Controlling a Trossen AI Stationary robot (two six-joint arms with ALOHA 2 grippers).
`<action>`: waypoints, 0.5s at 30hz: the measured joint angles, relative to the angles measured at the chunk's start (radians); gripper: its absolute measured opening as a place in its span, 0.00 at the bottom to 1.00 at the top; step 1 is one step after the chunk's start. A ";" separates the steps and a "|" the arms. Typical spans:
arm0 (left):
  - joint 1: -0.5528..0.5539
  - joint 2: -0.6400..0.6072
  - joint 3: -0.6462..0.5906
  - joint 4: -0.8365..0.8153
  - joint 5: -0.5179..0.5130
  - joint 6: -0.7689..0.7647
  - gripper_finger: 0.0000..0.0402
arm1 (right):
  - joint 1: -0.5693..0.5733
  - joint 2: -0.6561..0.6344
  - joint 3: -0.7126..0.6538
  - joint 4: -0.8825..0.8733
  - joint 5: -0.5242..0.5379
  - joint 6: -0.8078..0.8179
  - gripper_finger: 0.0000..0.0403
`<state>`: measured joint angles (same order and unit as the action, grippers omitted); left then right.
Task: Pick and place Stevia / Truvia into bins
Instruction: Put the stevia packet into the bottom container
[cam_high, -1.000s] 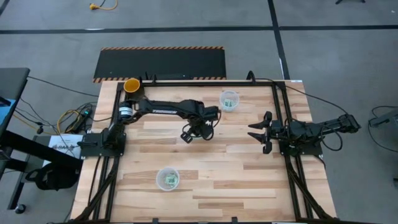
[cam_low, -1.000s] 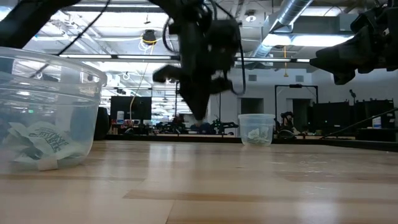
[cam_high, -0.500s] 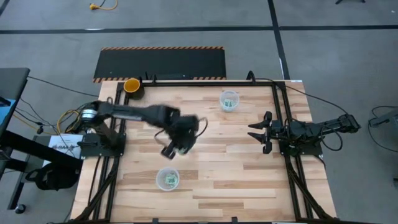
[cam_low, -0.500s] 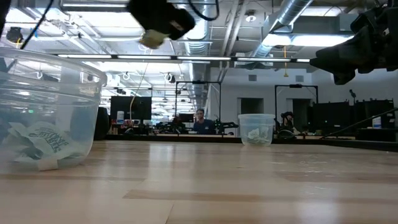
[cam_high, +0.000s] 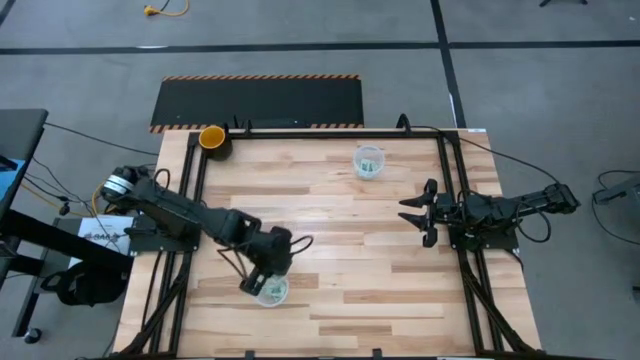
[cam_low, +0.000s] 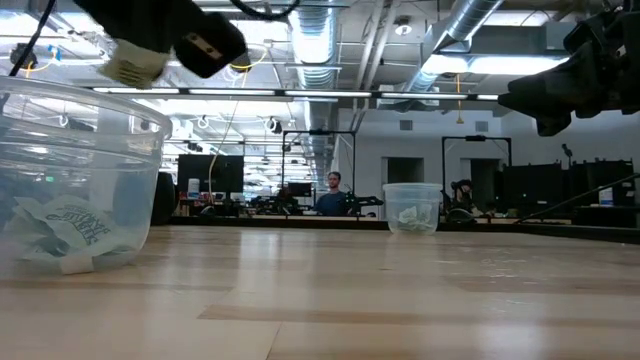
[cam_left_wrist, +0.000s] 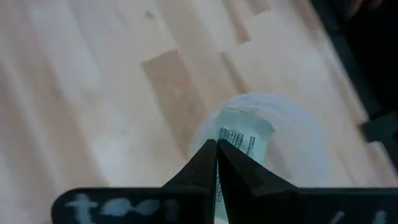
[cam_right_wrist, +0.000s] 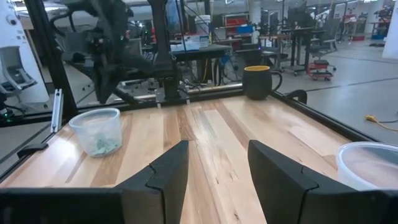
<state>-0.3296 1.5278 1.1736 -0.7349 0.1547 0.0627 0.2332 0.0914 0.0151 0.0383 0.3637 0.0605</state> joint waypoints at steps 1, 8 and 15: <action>-0.011 -0.008 -0.017 0.018 0.006 -0.021 0.00 | 0.000 0.000 0.000 0.000 0.000 0.000 0.40; -0.072 -0.056 -0.140 0.194 0.019 -0.134 0.00 | 0.000 0.000 0.000 0.000 0.000 0.000 0.40; -0.096 -0.065 -0.165 0.234 0.023 -0.190 0.00 | 0.000 0.000 0.000 0.000 0.000 0.000 0.40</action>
<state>-0.4260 1.4628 1.0088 -0.5008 0.1778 -0.1271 0.2333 0.0914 0.0152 0.0383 0.3637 0.0608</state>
